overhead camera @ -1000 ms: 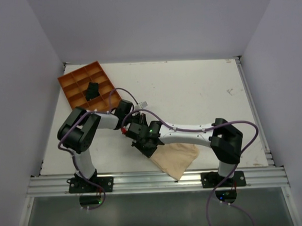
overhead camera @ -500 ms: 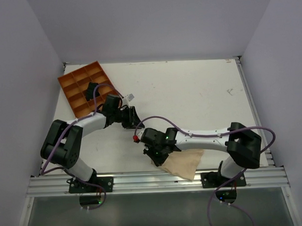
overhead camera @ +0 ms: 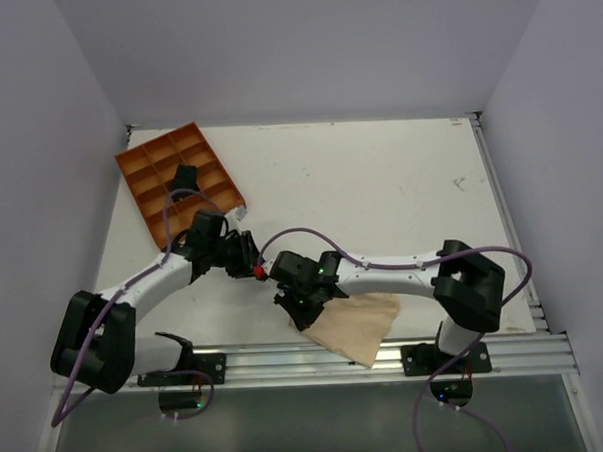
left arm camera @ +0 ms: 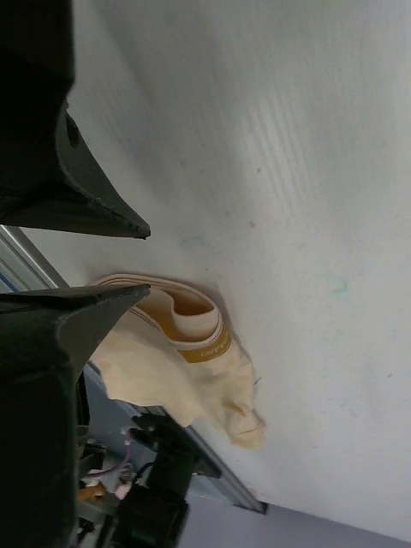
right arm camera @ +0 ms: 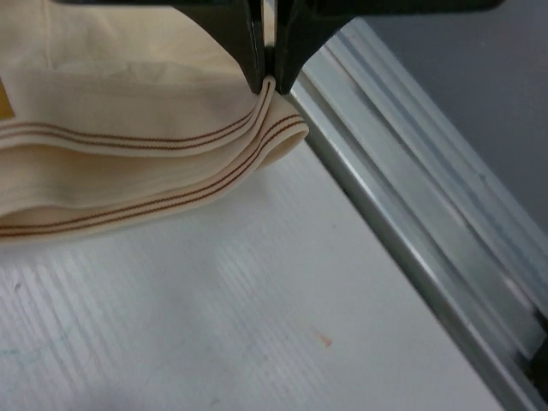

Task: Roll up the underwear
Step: Fold the underwear

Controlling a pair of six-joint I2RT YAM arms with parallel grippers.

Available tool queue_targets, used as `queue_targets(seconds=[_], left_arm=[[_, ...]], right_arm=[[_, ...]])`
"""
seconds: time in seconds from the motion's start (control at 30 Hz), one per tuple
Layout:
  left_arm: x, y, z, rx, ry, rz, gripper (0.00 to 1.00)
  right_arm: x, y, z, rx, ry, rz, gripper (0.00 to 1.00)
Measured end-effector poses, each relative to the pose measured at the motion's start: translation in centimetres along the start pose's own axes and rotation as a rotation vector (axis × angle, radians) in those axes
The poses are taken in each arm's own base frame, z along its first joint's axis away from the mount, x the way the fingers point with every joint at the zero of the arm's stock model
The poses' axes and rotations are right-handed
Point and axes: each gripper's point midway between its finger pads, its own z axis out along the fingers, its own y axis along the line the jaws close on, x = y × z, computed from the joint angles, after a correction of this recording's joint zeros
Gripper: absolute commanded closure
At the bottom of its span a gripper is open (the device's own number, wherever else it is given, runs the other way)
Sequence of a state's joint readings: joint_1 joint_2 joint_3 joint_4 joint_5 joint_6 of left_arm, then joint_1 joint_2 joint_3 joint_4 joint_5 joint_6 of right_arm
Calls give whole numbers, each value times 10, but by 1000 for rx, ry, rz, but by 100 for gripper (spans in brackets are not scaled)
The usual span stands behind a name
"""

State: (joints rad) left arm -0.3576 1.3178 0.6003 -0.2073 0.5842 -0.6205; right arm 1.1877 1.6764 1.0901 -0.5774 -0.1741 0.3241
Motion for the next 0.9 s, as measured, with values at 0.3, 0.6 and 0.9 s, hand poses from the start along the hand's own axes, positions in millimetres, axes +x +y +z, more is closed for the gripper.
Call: queue_targets(seconds=[0.3,0.6,0.9], left_arm=[[-42,71,-57,-314,-266,-245,53],[-38,51,-64,-218,-302,-198,44],[-23,54,-59,-197,-275,-212,38]], right_arm=[[-44,-29,32,22,19,193,100],[-126,-56,46,-3,-78,350,93],[-145,-70,37,16,-87,428,65]])
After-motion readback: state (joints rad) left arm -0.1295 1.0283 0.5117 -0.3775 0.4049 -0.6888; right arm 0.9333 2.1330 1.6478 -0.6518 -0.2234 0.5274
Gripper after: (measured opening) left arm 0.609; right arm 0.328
